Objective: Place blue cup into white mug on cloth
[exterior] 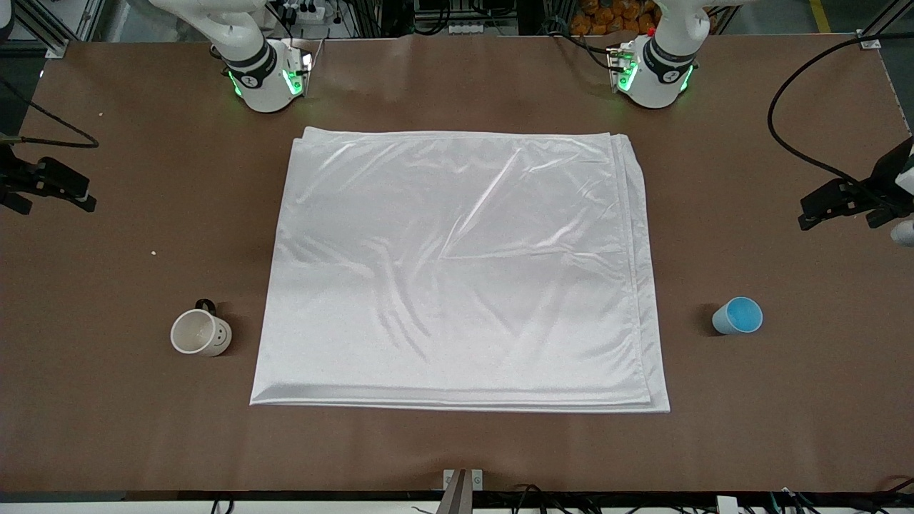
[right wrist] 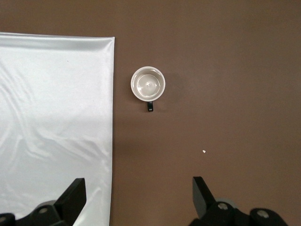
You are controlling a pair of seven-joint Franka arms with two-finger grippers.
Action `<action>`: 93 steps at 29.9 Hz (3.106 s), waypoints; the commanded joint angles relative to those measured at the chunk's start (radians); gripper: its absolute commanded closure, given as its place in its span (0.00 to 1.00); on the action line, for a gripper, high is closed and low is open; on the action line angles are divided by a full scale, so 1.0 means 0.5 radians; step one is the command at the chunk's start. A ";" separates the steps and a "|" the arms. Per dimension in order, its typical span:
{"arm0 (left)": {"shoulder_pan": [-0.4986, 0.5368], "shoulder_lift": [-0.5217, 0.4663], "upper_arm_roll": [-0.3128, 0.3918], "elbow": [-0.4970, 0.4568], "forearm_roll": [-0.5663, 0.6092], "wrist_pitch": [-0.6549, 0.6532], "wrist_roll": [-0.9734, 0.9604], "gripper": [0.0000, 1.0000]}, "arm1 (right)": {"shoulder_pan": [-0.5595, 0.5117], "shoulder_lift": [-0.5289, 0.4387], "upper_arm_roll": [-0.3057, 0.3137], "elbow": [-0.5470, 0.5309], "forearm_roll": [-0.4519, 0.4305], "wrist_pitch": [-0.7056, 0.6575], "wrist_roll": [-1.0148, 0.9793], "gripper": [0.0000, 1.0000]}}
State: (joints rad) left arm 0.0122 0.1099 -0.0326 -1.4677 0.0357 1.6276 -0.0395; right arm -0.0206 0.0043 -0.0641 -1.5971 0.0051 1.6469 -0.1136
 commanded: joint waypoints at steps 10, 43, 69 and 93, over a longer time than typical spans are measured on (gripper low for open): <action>0.016 0.016 0.001 -0.019 -0.056 -0.018 -0.010 0.00 | -0.008 -0.015 0.002 -0.021 -0.001 0.007 0.000 0.00; 0.292 0.673 -0.002 -0.421 0.116 0.938 0.131 0.00 | -0.017 0.669 0.002 -0.027 0.069 0.225 0.022 0.00; 0.356 0.983 -0.012 -0.449 0.079 1.295 0.312 0.06 | -0.020 1.129 0.002 -0.024 0.183 0.593 0.000 0.00; 0.362 0.977 -0.015 -0.443 0.079 1.335 0.389 1.00 | -0.008 1.289 0.002 -0.027 0.186 0.833 -0.003 0.00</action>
State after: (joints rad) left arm 0.1836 0.6043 -0.0337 -1.6860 0.0685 2.2800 0.1193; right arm -0.0243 0.6297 -0.0647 -1.6254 0.0811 2.0461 -0.1128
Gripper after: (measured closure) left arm 0.965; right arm 0.000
